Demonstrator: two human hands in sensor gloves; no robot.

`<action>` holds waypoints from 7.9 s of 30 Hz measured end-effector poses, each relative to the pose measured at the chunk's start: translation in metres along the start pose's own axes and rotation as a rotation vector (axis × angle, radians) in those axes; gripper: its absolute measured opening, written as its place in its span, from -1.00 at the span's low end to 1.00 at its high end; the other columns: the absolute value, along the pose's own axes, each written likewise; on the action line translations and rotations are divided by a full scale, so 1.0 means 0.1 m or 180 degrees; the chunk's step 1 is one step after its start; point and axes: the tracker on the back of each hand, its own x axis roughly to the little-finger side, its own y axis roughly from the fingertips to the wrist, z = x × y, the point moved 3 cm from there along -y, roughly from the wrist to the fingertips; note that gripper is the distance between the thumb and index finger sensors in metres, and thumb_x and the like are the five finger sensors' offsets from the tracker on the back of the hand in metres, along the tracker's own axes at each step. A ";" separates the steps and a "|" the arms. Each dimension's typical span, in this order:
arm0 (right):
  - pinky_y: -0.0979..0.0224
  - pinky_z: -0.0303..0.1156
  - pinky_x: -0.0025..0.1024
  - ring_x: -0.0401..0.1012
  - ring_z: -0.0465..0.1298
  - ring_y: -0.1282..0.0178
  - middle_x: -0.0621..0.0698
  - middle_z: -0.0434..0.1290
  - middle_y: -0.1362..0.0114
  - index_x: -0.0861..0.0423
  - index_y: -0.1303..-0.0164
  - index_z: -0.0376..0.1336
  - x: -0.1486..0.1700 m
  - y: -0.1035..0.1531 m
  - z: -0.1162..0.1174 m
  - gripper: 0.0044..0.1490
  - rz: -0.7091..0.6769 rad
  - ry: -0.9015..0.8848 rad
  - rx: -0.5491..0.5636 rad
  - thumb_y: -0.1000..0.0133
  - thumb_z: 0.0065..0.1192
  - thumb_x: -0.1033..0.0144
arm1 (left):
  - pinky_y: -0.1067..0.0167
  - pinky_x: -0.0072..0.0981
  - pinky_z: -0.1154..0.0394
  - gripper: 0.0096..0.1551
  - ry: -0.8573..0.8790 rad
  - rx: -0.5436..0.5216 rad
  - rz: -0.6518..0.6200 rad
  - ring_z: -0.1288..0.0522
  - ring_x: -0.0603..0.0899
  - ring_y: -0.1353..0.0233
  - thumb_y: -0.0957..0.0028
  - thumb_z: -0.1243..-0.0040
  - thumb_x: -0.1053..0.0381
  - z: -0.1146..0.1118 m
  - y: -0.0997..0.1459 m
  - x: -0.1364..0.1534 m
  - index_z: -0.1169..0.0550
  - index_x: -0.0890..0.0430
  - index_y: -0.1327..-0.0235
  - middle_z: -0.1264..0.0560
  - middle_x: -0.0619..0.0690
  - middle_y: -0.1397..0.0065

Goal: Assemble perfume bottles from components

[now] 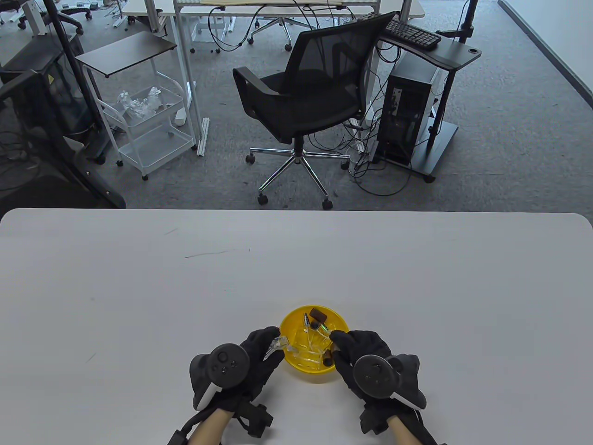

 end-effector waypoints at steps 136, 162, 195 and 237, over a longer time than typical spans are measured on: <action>0.40 0.55 -0.41 -0.09 0.65 0.40 -0.07 0.63 0.28 0.28 0.02 0.44 -0.24 0.02 0.12 -0.36 0.0301 -0.0416 0.0272 -0.33 -0.02 -0.04 | 0.00 -0.19 -0.68 -0.41 -0.0485 0.0119 -0.0789 -0.70 0.14 -0.06 0.04 -0.42 -0.06 -0.22 0.10 -0.59 -0.54 -0.07 -0.31 -0.57 0.02 -0.32; 0.05 0.55 -0.33 0.02 0.59 -0.02 0.15 0.49 -0.25 0.15 -0.40 0.17 -0.35 -0.01 0.16 -0.50 -0.0162 -0.0670 0.0296 -0.31 0.12 0.22 | -0.01 -0.18 -0.67 -0.40 -0.0345 0.0140 -0.0595 -0.70 0.14 -0.06 0.05 -0.42 -0.07 -0.20 0.07 -0.46 -0.56 -0.05 -0.30 -0.58 0.03 -0.31; -0.01 0.52 -0.28 0.08 0.53 -0.13 0.13 0.42 -0.28 0.16 -0.44 0.13 -0.31 0.00 0.17 -0.48 0.0180 -0.0940 0.0421 -0.35 0.06 0.19 | 0.01 -0.20 -0.68 -0.41 -0.0454 0.0027 -0.0739 -0.70 0.14 -0.04 0.03 -0.40 -0.08 -0.17 0.11 -0.57 -0.56 -0.05 -0.30 -0.58 0.03 -0.30; -0.15 0.50 -0.11 0.14 0.52 -0.23 0.15 0.44 -0.35 0.25 -0.52 0.15 -0.06 0.01 0.02 -0.31 0.0116 -0.1355 0.0358 -0.31 0.04 0.07 | -0.01 -0.18 -0.66 -0.41 -0.0392 -0.0085 -0.0522 -0.69 0.14 -0.06 0.03 -0.40 -0.09 0.04 0.09 -0.42 -0.54 -0.08 -0.31 -0.57 0.01 -0.32</action>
